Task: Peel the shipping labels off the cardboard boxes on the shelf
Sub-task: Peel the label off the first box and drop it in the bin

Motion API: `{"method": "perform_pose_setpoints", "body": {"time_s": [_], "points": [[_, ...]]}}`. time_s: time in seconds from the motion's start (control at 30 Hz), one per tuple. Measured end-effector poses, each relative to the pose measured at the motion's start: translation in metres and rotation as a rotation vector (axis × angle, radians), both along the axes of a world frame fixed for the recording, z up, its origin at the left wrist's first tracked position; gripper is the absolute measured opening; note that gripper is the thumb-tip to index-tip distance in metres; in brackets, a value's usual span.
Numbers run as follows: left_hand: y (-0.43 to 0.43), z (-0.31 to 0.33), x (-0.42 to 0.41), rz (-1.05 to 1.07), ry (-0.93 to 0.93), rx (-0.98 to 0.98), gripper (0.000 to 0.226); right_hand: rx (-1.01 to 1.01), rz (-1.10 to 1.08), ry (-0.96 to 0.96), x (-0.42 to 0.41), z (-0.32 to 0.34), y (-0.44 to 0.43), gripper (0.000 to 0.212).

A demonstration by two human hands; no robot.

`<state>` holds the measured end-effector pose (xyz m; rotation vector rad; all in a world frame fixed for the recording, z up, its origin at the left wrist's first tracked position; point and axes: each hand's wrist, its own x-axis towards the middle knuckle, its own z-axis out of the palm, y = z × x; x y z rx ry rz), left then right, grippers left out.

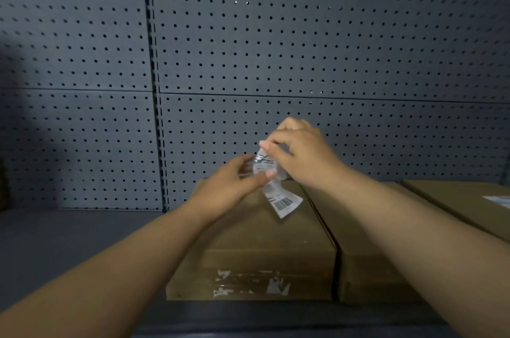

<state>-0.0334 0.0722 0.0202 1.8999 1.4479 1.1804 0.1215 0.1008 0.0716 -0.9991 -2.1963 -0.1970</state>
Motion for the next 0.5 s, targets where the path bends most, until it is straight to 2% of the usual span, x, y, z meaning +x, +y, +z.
{"method": "perform_pose_setpoints", "body": {"time_s": [0.1,0.17,0.23,0.4,0.5], "points": [[0.0,0.014,0.012,0.048,-0.055,0.163,0.029,-0.029,0.045,0.04,-0.004,0.002,-0.008,0.036],[0.003,0.016,0.012,0.057,-0.077,0.193,0.018,-0.052,0.055,0.065,-0.002,0.004,-0.008,0.037],[0.005,0.014,0.011,0.075,-0.019,0.213,0.018,-0.072,0.051,0.086,0.002,0.004,-0.007,0.039],[0.011,0.018,0.005,0.235,0.369,0.363,0.026,-0.185,0.017,0.108,0.012,-0.006,-0.006,0.037],[0.016,0.02,0.001,0.258,0.566,0.418,0.025,-0.263,0.006,0.068,0.015,-0.019,-0.01,0.046]]}}
